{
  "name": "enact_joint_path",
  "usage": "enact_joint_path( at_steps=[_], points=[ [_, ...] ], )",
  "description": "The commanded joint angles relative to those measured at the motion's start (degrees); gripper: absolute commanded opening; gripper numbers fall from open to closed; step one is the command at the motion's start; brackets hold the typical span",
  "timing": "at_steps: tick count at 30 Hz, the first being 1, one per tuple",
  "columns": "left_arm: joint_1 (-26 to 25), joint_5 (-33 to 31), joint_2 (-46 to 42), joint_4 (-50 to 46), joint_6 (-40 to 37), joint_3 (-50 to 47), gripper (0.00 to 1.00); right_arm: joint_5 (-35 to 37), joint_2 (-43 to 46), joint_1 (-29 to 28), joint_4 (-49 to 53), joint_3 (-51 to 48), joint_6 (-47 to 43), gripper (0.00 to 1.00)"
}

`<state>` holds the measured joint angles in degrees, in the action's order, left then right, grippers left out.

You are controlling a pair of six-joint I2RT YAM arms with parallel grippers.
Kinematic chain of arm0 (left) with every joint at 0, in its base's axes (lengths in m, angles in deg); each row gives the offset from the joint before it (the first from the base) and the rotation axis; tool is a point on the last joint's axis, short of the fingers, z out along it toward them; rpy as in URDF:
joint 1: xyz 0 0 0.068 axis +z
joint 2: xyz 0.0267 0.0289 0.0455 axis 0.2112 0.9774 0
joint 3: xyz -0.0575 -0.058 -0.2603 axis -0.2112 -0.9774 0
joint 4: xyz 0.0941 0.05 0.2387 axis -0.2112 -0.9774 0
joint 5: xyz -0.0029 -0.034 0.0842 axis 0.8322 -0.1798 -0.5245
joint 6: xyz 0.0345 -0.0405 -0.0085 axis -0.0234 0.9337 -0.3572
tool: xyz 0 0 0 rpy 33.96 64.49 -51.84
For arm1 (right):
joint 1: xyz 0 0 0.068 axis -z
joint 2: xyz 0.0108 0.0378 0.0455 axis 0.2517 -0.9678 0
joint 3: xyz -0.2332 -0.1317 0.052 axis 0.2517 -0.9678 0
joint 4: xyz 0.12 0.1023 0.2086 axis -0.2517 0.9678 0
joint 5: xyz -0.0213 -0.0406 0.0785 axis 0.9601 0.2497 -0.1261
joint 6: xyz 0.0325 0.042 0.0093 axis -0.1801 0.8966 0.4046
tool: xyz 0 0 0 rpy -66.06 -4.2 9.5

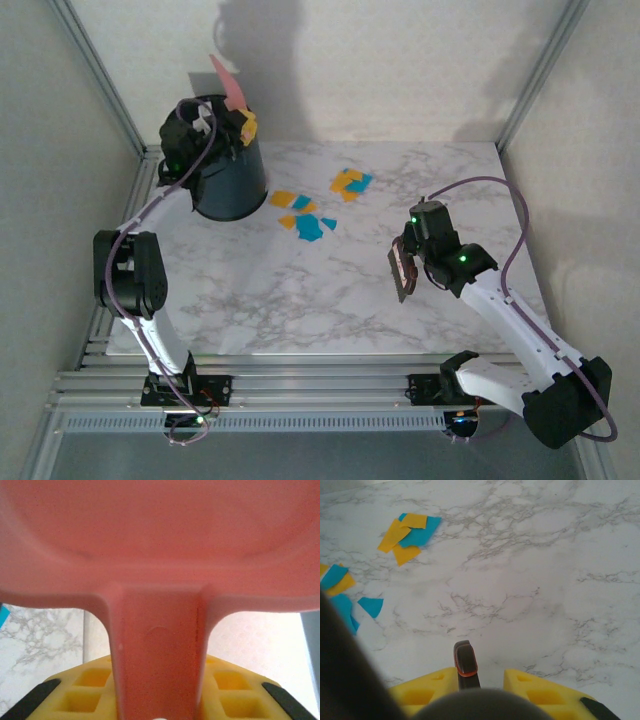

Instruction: Sweep away the paper scraps from the table

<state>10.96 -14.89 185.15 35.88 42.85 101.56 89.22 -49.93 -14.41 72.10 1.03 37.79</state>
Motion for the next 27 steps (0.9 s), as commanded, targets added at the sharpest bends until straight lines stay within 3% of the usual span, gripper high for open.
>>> enact_joint_path(
  at_steps=[1,16,19,27],
  points=[
    [0.6,-1.9,-2.4,7.4,4.9,-1.4,0.00,0.5,0.1,0.3,0.2,1.8,0.4,0.00],
    [0.6,-2.9,-4.1,4.8,3.8,-0.6,0.00,0.9,0.4,0.3,0.2,1.7,0.3,0.00],
    [0.6,-2.9,-4.3,-2.1,-2.0,2.0,0.00,0.9,0.5,0.3,0.3,1.7,0.3,0.00],
    [-0.3,-5.3,-4.5,-34.1,-30.4,16.2,0.00,1.1,0.7,0.3,0.3,1.5,0.3,0.00]
  ],
)
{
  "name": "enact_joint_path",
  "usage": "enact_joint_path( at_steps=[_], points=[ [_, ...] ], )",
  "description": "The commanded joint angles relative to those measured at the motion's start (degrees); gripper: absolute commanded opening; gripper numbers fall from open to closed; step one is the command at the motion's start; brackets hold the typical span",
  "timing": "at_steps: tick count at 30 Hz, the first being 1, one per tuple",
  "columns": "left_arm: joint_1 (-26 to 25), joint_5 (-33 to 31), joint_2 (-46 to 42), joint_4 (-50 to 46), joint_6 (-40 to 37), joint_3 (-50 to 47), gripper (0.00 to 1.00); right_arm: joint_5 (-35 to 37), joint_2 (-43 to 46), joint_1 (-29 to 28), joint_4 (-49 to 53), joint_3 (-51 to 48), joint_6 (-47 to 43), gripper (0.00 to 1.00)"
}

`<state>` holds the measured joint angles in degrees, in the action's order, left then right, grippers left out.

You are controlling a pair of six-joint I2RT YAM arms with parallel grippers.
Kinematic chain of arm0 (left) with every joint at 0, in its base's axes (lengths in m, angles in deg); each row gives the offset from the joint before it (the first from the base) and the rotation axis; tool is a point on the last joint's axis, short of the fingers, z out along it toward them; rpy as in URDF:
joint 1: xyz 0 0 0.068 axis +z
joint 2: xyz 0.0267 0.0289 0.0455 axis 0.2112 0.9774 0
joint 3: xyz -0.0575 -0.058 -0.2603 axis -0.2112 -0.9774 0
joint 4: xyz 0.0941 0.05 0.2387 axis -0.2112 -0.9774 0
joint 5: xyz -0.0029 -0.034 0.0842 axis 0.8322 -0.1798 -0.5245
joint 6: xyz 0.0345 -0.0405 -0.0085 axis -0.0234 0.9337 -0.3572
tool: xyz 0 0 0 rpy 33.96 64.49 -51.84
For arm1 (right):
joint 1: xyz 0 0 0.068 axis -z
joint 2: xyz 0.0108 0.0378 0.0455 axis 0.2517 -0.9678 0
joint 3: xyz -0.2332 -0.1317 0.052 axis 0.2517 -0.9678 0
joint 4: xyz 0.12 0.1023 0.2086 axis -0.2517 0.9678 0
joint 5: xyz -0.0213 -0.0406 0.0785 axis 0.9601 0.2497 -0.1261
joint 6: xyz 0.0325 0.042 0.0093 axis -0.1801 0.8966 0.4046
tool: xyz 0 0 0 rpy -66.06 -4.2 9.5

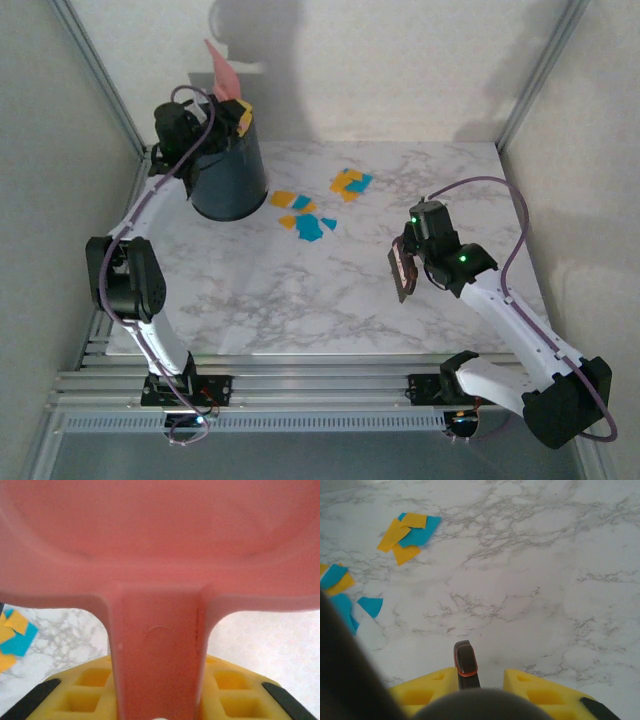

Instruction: Sweep away the paper scraps from the table

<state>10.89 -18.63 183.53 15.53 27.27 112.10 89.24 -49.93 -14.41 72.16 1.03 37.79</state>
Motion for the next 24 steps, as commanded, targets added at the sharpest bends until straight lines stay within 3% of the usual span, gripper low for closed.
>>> enact_joint_path(
  at_steps=[1,7,11,17,24],
  points=[
    [-0.5,-2.2,-2.6,-17.9,-18.4,7.8,0.00,1.0,0.6,0.3,0.2,1.4,0.4,0.00],
    [-2.7,-3.2,0.3,-37.0,-36.9,19.2,0.00,0.7,0.7,0.3,0.0,1.1,0.7,0.00],
    [-6.4,-9.5,1.7,-51.1,-50.6,25.9,0.00,0.4,0.8,0.3,-0.2,0.9,0.7,0.00],
    [-14.5,-24.8,-1.7,-59.8,-65.6,23.4,0.00,-0.2,0.9,0.3,-0.9,0.8,-0.2,0.00],
    [-21.0,-35.0,-5.9,-66.4,-70.9,14.3,0.00,-2.0,-0.1,0.9,-4.0,2.3,-3.0,0.00]
  ],
)
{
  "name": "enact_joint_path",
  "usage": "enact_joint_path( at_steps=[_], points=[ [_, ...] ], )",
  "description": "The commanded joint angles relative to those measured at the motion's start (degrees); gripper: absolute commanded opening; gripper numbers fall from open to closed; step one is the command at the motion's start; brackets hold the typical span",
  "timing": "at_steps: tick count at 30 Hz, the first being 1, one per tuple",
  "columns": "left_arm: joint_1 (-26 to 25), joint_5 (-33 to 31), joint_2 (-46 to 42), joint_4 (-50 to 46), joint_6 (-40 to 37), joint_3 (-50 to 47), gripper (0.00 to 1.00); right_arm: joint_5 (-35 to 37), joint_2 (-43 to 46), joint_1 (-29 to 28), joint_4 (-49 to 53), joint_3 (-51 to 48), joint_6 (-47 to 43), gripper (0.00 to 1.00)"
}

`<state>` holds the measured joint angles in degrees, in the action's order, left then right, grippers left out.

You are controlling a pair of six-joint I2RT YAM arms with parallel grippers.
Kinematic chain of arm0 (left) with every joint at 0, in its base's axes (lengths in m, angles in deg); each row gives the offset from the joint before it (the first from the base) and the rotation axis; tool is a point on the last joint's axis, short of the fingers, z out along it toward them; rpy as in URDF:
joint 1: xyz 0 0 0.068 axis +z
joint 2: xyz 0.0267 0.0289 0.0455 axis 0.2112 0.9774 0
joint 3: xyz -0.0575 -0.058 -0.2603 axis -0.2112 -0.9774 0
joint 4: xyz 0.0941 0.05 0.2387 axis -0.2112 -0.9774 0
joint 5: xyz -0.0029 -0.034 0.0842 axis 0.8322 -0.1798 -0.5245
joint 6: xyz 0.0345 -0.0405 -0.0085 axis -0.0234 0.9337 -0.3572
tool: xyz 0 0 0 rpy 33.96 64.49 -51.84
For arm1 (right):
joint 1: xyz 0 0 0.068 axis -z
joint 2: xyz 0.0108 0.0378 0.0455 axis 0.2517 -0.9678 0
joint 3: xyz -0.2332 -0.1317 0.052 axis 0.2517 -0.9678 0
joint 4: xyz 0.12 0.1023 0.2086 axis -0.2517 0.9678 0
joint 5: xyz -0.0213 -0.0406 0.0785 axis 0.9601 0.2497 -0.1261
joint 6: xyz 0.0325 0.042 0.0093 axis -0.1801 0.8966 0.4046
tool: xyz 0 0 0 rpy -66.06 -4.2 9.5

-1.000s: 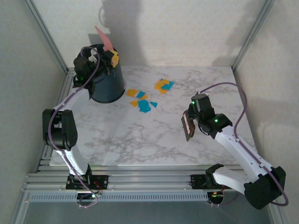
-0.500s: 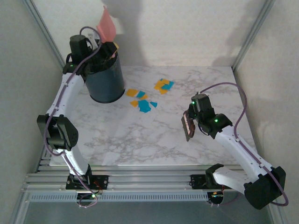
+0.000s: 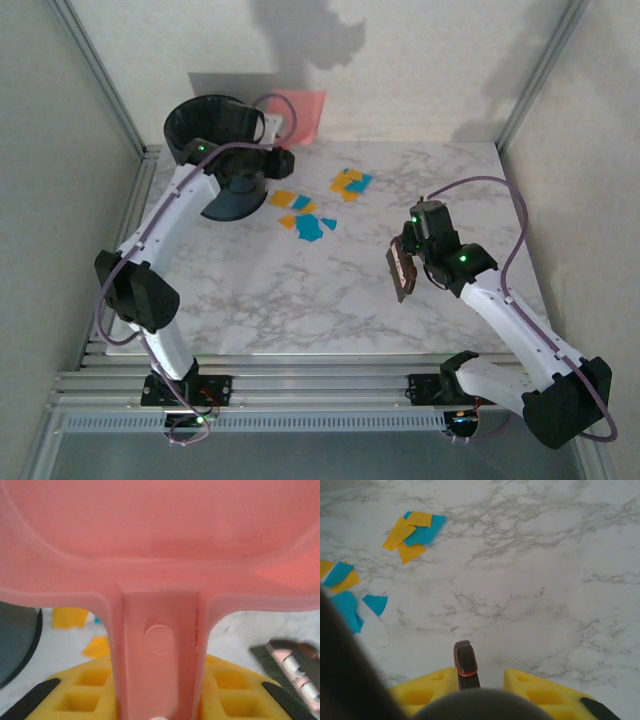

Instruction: Sweep away the paper scraps from the table

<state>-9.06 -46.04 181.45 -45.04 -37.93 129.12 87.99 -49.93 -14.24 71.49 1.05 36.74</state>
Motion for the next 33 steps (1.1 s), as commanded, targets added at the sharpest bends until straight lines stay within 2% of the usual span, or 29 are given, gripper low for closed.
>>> enact_joint_path(
  at_steps=[1,5,10,13,20,25,33],
  points=[
    [-1.9,-8.4,-4.7,-6.5,-6.4,-4.6,0.00,-0.8,-0.7,0.8,-3.9,2.7,-2.7,0.00],
    [-4.7,-14.0,-6.7,-10.6,-8.8,-10.6,0.00,-3.3,-3.0,2.4,-7.1,4.3,-5.0,0.00],
    [-5.6,-19.4,-9.8,-11.6,-9.6,-22.1,0.00,-7.9,-5.6,4.4,-11.8,6.1,-6.2,0.00],
    [-5.6,-23.6,-11.8,-10.6,-9.8,-27.2,0.00,-11.5,-8.7,5.1,-13.6,8.6,-5.1,0.00],
    [-5.6,-27.4,-17.9,-7.4,-13.0,-37.3,0.00,-20.0,-18.3,5.2,-19.7,14.3,2.2,0.00],
    [-5.5,-27.9,-21.6,-6.9,-15.5,-42.3,0.00,-24.4,-26.5,5.1,-24.1,19.4,6.8,0.00],
    [-5.6,-24.0,-27.2,-9.2,-20.5,-47.1,0.00,-30.5,-39.8,5.2,-29.4,28.7,14.0,0.00]
  ],
)
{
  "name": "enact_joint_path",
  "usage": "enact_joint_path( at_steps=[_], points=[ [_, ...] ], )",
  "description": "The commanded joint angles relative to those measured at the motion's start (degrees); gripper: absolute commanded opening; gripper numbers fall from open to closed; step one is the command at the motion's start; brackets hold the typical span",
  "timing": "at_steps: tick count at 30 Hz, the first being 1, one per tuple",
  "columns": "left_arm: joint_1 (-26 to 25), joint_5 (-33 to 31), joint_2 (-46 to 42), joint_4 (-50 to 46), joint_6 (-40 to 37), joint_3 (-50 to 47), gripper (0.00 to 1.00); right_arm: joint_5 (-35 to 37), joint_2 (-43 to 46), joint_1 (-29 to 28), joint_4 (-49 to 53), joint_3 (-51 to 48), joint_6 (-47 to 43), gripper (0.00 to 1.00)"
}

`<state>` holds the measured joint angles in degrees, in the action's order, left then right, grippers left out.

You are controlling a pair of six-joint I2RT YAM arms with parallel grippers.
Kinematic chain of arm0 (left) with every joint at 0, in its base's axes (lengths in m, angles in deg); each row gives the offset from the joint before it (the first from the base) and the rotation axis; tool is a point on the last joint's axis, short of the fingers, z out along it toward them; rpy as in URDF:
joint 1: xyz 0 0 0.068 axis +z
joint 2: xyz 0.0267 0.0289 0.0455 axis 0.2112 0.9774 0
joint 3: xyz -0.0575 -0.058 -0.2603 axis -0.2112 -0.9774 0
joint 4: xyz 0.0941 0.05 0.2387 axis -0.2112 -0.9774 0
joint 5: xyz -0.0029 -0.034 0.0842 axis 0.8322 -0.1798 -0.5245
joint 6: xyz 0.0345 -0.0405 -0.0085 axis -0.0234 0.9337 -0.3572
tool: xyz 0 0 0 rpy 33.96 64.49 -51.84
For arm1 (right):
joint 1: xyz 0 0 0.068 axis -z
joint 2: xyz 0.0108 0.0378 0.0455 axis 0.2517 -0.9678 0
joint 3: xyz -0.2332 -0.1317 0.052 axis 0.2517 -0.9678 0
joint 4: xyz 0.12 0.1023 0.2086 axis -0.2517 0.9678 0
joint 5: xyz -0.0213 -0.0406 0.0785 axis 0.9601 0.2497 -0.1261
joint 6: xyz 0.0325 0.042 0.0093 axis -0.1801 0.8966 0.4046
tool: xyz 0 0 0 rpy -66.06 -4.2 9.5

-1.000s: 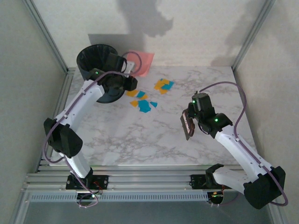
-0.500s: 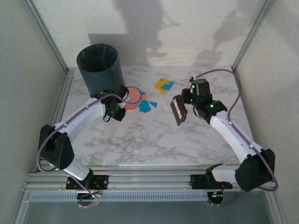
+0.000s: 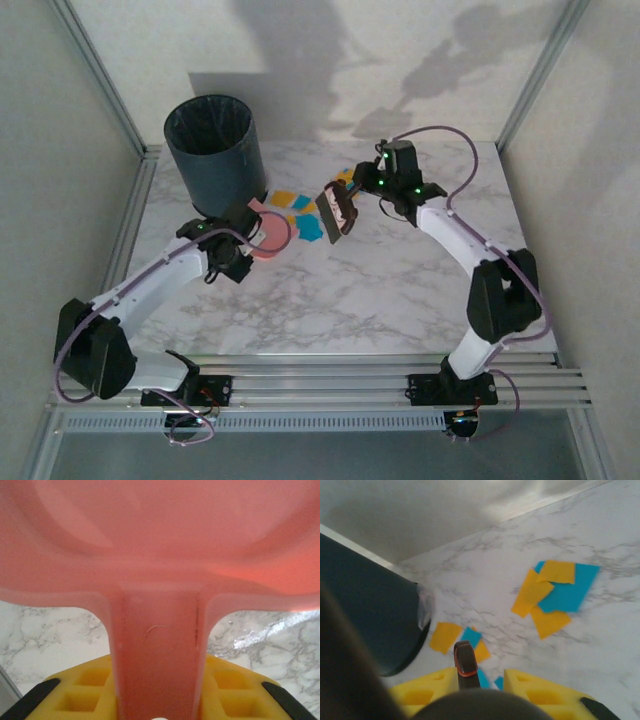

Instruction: Sweep away the paper scraps from the table

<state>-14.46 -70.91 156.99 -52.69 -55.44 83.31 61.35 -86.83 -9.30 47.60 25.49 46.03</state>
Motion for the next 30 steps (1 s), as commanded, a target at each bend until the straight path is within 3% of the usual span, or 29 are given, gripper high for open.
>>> enact_joint_path(
  at_steps=[1,6,18,24,30],
  points=[
    [-0.1,1.0,-3.2,-1.8,-3.4,-1.8,0.00,-4.6,-4.6,0.1,-5.8,5.7,5.6,0.00],
    [-0.2,2.2,-5.6,-1.8,-5.1,-4.3,0.00,-8.0,-13.7,-0.4,-6.3,14.2,9.5,0.00],
    [-0.2,4.1,-6.4,-0.9,-5.2,-5.3,0.00,-8.5,-31.0,-2.6,6.5,35.1,13.9,0.00],
    [-0.2,4.5,-5.7,-0.7,-5.0,-6.1,0.00,-6.5,-33.7,-2.9,10.4,36.6,13.7,0.00],
    [-0.3,6.8,-6.5,-0.1,-5.2,-5.7,0.00,-1.9,-30.9,-2.2,12.7,30.5,13.0,0.00]
  ],
)
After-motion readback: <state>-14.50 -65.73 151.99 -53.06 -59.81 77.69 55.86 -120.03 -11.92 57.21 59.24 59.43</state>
